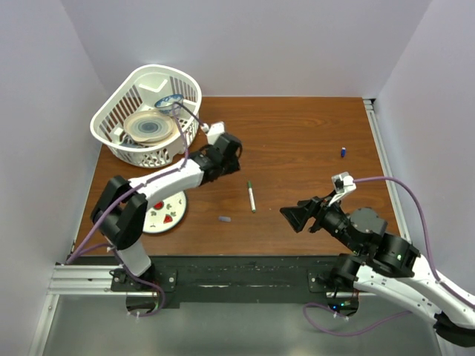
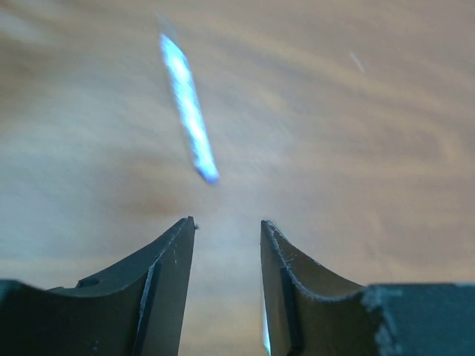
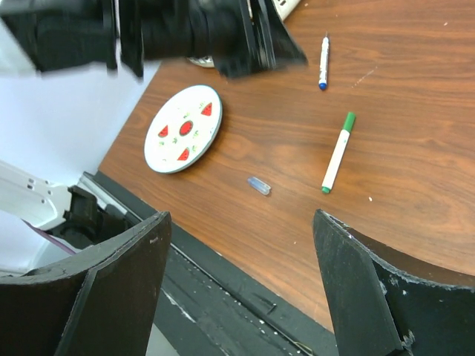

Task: Insert the pens into the pen caps

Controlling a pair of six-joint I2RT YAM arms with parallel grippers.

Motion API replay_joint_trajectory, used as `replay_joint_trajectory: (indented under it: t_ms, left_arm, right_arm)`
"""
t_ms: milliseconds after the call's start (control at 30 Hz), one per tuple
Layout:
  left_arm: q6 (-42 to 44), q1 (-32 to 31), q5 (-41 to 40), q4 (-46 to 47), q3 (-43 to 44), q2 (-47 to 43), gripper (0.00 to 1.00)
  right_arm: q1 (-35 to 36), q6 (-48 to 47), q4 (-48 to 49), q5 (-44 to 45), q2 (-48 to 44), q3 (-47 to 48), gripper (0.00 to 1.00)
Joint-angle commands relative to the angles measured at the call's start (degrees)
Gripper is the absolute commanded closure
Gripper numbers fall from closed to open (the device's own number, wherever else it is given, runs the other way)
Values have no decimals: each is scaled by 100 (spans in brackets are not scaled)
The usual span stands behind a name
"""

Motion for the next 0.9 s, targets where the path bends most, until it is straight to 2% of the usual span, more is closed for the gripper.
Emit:
replay_joint_trajectory:
  t_ms: [0, 167, 367, 633, 867]
  left_arm:
    - [508, 524, -388, -303, 613, 452, 55]
    - [1008, 550, -503, -383, 1298, 1101, 55]
    - [1001, 585, -863, -839, 1738, 1744, 52]
    - [1194, 629, -495, -428, 1730, 2219, 53]
    - [1326, 638, -327, -417, 1721, 2509, 56]
  right_arm:
    - [7, -87, 380, -36, 214, 80, 20]
    - [16, -184, 398, 34, 355, 151, 20]
    - [7, -220, 477, 78, 443, 98, 20]
    - [7, -272, 451, 122, 399, 133, 20]
    - [7, -272, 433, 148, 364, 107, 21]
